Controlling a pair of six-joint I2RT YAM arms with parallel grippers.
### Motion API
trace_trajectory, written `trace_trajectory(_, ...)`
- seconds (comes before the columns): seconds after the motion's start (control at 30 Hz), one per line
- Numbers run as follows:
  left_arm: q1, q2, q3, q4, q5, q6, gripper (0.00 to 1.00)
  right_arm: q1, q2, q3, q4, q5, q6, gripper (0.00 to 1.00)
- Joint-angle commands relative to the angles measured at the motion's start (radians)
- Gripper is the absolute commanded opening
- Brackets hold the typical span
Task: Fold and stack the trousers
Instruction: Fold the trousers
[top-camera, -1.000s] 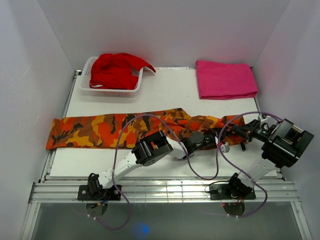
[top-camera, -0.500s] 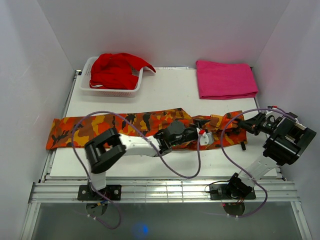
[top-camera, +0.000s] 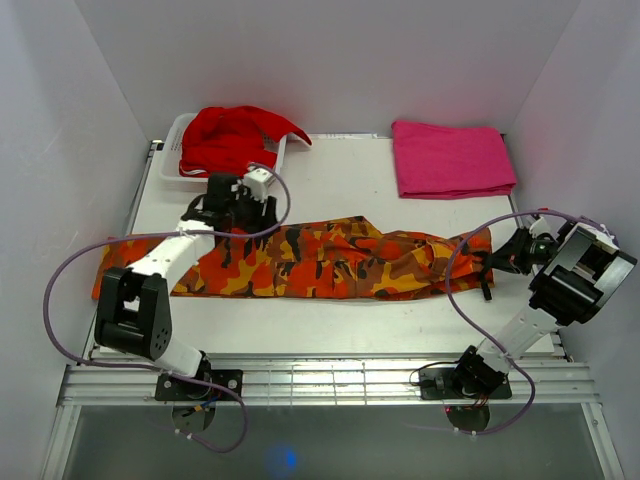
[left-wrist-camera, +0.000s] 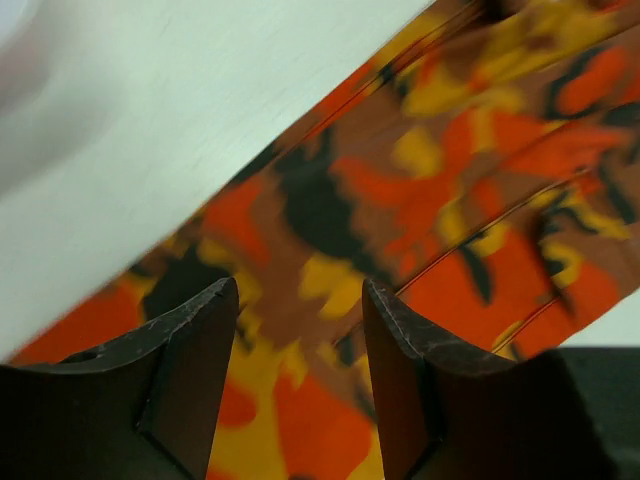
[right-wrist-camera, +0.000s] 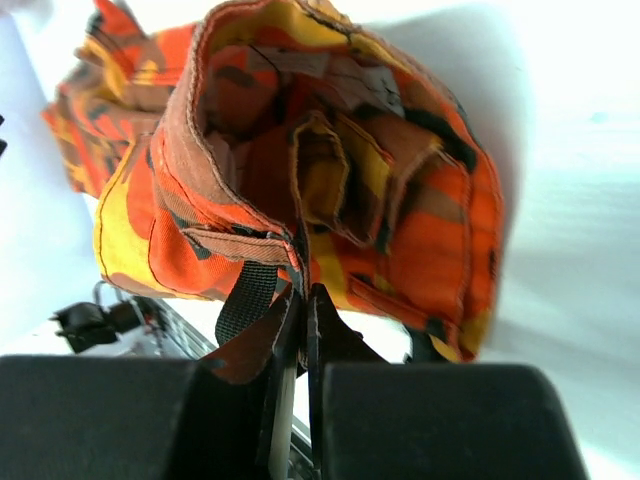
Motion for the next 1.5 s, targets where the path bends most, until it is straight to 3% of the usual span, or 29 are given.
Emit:
trace_trajectory(0.0,0.138,-0.058,-0.066,-0.271,0.102,-0.005,0.63,0.001,-0.003,0.081,-0.064,0.11,-0.139,0.08)
trace_trajectory(0.17,0.288,0.017,-0.127,-0.3,0.051,0.004,0.61,0.001,0.008,0.109,-0.081,0.213,-0.157,0.08)
trace_trajectory(0.47,0.373,0.225,-0.14,-0.3,-0.071,0.042,0.58,0.025,0.052,0.075,0.048,0.39,-0.133,0.08)
trace_trajectory(0.7,0.456,0.263,-0.127,-0.325,-0.09,0.087,0.56,0.028,0.048,0.011,0.089,0.552,-0.179,0.08)
trace_trajectory(0.83,0.456,0.201,-0.164,-0.337,-0.008,0.168,0.58,0.027,0.02,-0.008,0.083,0.56,-0.208,0.08)
trace_trajectory(0.9,0.453,0.143,-0.17,-0.368,0.121,0.247,0.62,0.033,0.018,0.017,0.054,0.514,-0.217,0.08)
trace_trajectory(0.97,0.421,0.099,-0.129,-0.403,0.212,0.304,0.77,0.034,0.009,0.046,-0.004,0.447,-0.226,0.23)
trace_trajectory(1.0,0.404,0.079,-0.108,-0.42,0.247,0.344,0.79,0.036,0.0,0.079,-0.019,0.422,-0.226,0.29)
trace_trajectory(1.03,0.384,0.036,-0.085,-0.425,0.276,0.347,0.8,0.038,-0.011,0.096,-0.036,0.396,-0.232,0.46)
trace_trajectory(1.13,0.228,0.018,0.038,-0.402,0.252,0.32,0.8,0.059,-0.057,0.17,-0.093,0.324,-0.234,0.58)
trace_trajectory(1.33,0.005,0.207,0.355,-0.27,0.154,0.179,0.77,0.137,-0.156,0.222,-0.092,0.27,-0.217,0.61)
trace_trajectory(1.4,-0.044,0.359,0.464,-0.268,0.143,0.127,0.75,0.18,-0.19,0.213,-0.067,0.27,-0.211,0.56)
trace_trajectory(1.47,-0.076,0.511,0.636,-0.268,0.138,0.063,0.72,0.217,-0.213,0.187,-0.058,0.278,-0.202,0.45)
